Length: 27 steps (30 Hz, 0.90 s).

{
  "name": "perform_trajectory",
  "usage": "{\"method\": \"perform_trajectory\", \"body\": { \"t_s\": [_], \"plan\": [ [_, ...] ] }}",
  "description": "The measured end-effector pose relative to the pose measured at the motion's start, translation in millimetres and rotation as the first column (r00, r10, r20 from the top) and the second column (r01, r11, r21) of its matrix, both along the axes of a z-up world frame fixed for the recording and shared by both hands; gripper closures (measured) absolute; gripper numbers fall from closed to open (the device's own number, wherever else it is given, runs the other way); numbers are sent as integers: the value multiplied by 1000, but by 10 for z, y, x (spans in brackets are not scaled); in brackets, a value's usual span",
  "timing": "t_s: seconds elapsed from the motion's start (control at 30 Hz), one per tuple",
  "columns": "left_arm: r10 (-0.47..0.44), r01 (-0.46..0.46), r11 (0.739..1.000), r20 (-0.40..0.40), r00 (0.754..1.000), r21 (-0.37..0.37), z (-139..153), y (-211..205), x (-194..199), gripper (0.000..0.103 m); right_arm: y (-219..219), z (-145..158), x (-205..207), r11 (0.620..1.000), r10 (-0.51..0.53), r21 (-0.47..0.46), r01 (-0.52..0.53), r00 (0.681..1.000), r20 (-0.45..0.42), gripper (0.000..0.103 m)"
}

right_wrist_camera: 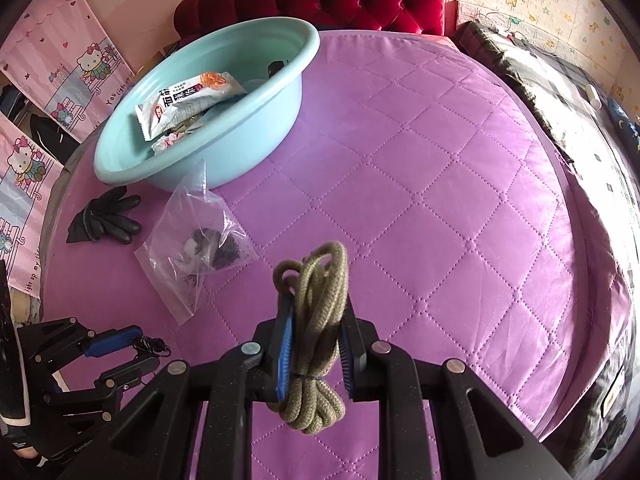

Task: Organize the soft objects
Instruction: 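Carry the rope and earphone cable over the teal basin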

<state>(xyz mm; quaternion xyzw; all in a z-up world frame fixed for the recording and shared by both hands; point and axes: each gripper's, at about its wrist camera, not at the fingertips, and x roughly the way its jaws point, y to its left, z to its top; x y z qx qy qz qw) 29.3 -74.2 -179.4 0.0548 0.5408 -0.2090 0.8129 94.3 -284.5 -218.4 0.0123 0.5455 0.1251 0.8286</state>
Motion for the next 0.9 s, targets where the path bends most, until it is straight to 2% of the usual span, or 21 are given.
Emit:
{"method": "perform_trajectory", "body": {
  "t_s": [0.53,0.9],
  "plan": [
    [57,-56,998,85,995,-24,433,174,-70,73,62,320,-95,999,34,17,-35,998,58,83],
    [81,-76,996,126,989,-37,808,290,82,73,204,660,-34,997,70,19,-72,993,98,83]
  ]
}}
